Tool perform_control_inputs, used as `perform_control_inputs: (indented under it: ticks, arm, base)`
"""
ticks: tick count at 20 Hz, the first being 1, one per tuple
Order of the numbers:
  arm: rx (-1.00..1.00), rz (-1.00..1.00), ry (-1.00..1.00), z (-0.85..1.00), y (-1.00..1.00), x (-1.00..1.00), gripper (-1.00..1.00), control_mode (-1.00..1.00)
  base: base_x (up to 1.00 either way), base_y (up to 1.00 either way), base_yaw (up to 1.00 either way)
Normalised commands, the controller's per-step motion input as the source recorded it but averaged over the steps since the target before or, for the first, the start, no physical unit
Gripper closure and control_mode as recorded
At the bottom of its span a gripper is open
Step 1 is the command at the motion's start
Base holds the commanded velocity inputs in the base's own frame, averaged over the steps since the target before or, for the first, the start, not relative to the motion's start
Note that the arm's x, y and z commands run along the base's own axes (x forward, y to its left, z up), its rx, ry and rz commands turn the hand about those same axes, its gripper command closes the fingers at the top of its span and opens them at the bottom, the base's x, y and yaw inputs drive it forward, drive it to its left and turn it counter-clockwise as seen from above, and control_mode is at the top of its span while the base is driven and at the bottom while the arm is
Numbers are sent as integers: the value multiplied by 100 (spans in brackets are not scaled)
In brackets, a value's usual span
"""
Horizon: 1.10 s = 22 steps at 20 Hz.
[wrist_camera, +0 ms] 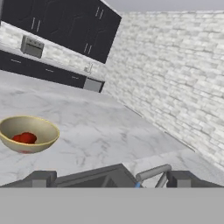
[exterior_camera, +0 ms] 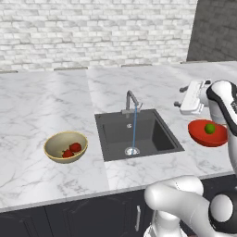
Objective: Pick the bell peppers from the sink and place them in one bowl. Place the lime in the other bowl. Then turn off the sink faucet.
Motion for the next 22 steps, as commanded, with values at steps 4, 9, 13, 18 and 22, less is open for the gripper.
perform_control_inputs:
  ticks: [4, 9, 13, 18, 22]
  arm:
    - [0, 0, 8, -12, 0, 24, -100, -100]
    - [0, 0, 6, -17, 0, 20, -100, -100]
    - [0, 0, 4, -18, 0, 16, -100, -100]
    - [1, 0, 4, -12, -3, 14, -100, -100]
    - [3, 0, 2, -12, -6, 10, -100, -100]
  base:
    - [0, 0, 0]
    - [0, 0, 0]
    - [0, 0, 0]
    - [0, 0, 0]
    - [0, 0, 0]
